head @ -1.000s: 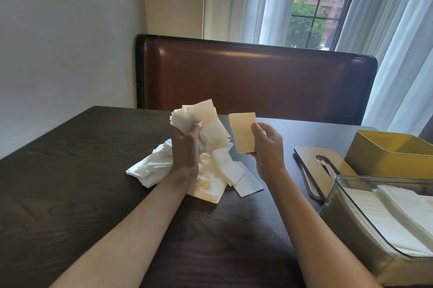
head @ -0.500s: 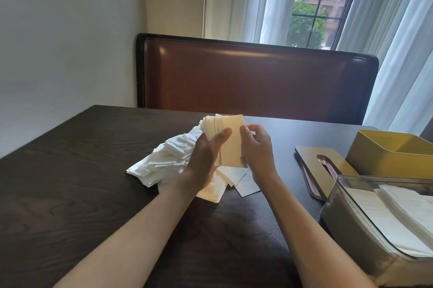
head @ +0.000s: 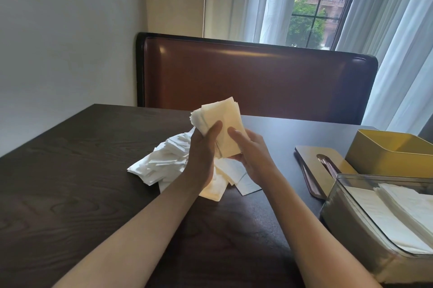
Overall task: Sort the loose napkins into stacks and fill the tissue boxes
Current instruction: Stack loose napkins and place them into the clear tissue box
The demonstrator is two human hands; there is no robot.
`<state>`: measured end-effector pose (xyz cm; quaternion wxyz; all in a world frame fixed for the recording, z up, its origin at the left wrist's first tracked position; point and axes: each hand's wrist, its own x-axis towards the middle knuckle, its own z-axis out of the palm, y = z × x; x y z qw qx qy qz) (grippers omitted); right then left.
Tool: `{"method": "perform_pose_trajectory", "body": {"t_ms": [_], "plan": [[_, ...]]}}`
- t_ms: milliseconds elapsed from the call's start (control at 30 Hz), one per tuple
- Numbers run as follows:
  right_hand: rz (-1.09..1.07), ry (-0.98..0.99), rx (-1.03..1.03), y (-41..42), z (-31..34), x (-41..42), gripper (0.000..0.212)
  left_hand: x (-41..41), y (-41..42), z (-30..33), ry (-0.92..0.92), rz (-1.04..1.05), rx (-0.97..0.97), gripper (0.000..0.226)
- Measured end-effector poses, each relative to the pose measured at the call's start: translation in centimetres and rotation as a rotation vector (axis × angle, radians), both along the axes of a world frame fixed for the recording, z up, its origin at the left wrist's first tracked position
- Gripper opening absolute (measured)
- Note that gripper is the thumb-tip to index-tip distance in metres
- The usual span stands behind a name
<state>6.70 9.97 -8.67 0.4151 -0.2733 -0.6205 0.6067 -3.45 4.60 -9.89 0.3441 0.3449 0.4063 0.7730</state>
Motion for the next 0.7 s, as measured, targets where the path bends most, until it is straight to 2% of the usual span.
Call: {"method": "perform_pose_trajectory", "body": {"t_ms": [167, 267, 333, 400, 500, 567, 633, 700], "plan": [[-0.141, -0.007, -0.001, 0.1, 0.3, 2.0, 0.015, -0.3, -0.3, -0.1, 0.085, -0.07, -0.016, 0.019], [-0.16, -0.044, -0.046, -0.2, 0.0, 3.8, 0.025, -0.3, -0.3, -0.2, 0.102, -0.117, -0.073, 0.057], [-0.201, -0.014, -0.101, -0.7, -0.4, 5.0, 0.03, 0.1, -0.3, -0.2, 0.139, -0.136, -0.121, 0.068], [-0.243, 0.06, -0.171, -1.2, -1.0, 5.8, 0.037, 0.5, -0.2, -0.2, 0.205, -0.152, -0.163, 0.068], [-0.296, 0.152, -0.226, -2.0, -1.9, 7.1, 0.04, 2.0, -0.4, -0.4, 0.315, -0.203, -0.178, 0.052], [-0.321, 0.17, -0.216, -2.5, -2.3, 7.6, 0.041, 3.1, -0.9, -0.5, 0.387, -0.215, -0.188, 0.044], [-0.306, 0.164, -0.184, -3.0, -2.4, 8.2, 0.042, 4.1, -1.3, -0.8, 0.441, -0.217, -0.202, 0.045], [-0.288, 0.127, -0.147, -3.6, -2.6, 8.9, 0.033, 4.7, -2.0, -1.1, 0.475, -0.221, -0.225, 0.045]]}}
